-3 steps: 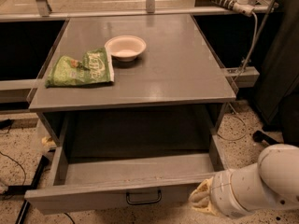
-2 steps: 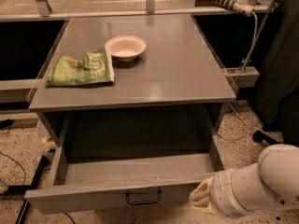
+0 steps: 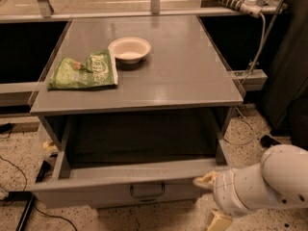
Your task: Close top drawer
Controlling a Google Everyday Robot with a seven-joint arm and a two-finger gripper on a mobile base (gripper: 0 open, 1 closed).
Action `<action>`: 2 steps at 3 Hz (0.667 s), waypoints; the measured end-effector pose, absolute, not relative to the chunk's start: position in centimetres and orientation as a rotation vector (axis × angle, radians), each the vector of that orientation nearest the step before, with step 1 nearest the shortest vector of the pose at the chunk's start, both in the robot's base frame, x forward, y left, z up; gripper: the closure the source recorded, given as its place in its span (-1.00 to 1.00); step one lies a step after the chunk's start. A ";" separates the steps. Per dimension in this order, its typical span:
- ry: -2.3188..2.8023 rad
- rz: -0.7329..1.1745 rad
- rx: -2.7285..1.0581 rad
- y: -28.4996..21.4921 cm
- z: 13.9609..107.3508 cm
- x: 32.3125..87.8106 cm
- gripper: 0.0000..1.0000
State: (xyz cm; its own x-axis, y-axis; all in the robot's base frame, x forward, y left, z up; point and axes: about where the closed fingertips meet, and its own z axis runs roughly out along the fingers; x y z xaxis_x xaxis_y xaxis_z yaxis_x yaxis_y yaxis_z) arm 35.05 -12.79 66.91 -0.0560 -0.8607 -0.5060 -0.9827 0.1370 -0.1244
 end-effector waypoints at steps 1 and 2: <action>1.944 0.298 -1.721 -13.7 66.7 40.0 -0.61; 1.913 0.248 -1.702 -13.6 67.2 46.3 -0.15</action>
Offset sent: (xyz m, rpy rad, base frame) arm 0.1916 -0.0063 0.0085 0.0120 -0.1682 -0.0466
